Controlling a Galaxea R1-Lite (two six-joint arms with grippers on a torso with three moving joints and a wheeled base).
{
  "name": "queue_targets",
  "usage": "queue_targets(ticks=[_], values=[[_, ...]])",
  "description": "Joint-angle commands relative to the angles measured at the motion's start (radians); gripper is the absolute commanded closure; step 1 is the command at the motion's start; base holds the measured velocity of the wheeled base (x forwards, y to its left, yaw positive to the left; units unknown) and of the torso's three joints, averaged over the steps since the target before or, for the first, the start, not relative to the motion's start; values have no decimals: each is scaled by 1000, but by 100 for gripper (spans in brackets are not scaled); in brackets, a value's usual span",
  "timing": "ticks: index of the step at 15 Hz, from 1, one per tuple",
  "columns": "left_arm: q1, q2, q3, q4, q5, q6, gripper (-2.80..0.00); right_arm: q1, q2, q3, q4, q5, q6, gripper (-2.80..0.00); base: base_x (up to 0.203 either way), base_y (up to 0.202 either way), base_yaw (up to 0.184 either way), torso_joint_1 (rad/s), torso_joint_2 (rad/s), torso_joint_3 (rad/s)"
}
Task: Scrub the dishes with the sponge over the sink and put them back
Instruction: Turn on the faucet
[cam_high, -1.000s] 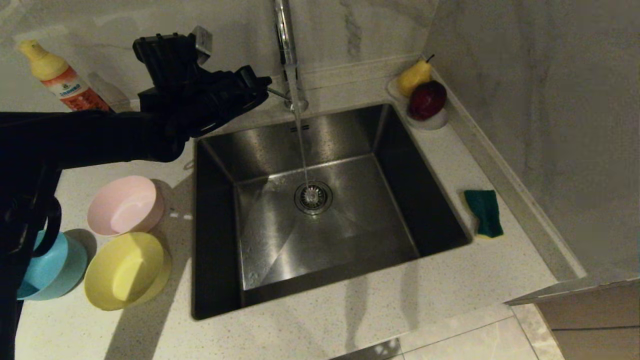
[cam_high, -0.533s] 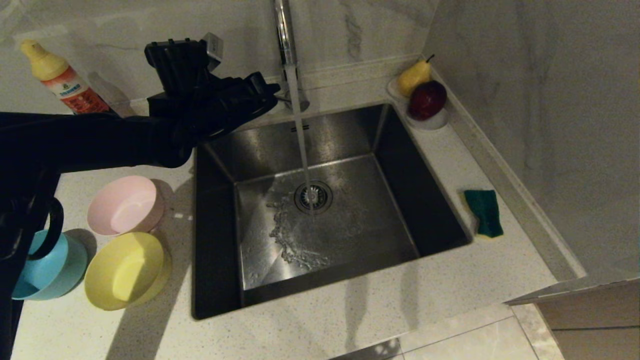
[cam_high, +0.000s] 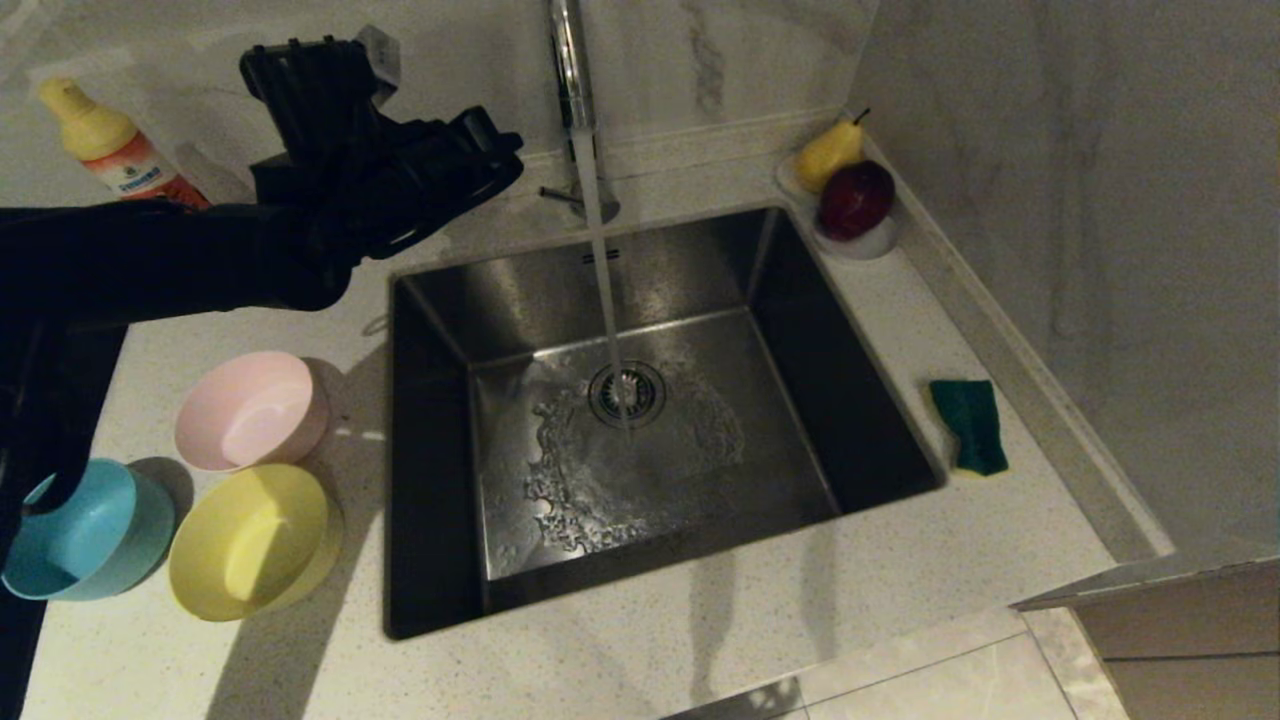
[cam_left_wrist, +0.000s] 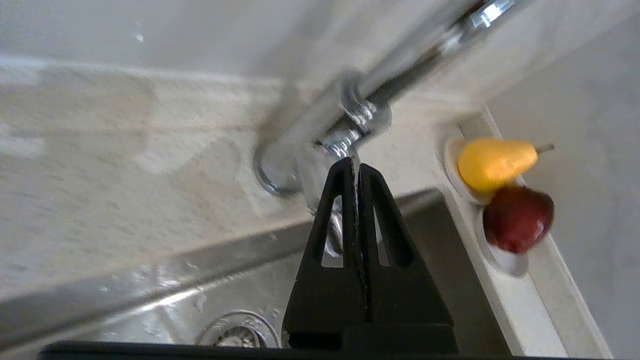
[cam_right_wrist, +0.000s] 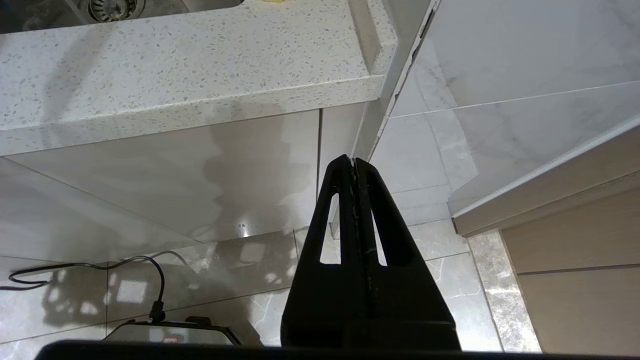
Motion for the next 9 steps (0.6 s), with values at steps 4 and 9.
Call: queue_targets(ticks=[4, 9], values=[[12, -193, 25, 178, 140, 11, 0, 0, -1, 0, 0, 0, 0, 0, 0, 0, 0, 0, 0, 0], [11, -455, 171, 299, 274, 87, 0, 0, -1, 0, 0, 0, 0, 0, 0, 0, 0, 0, 0, 0]])
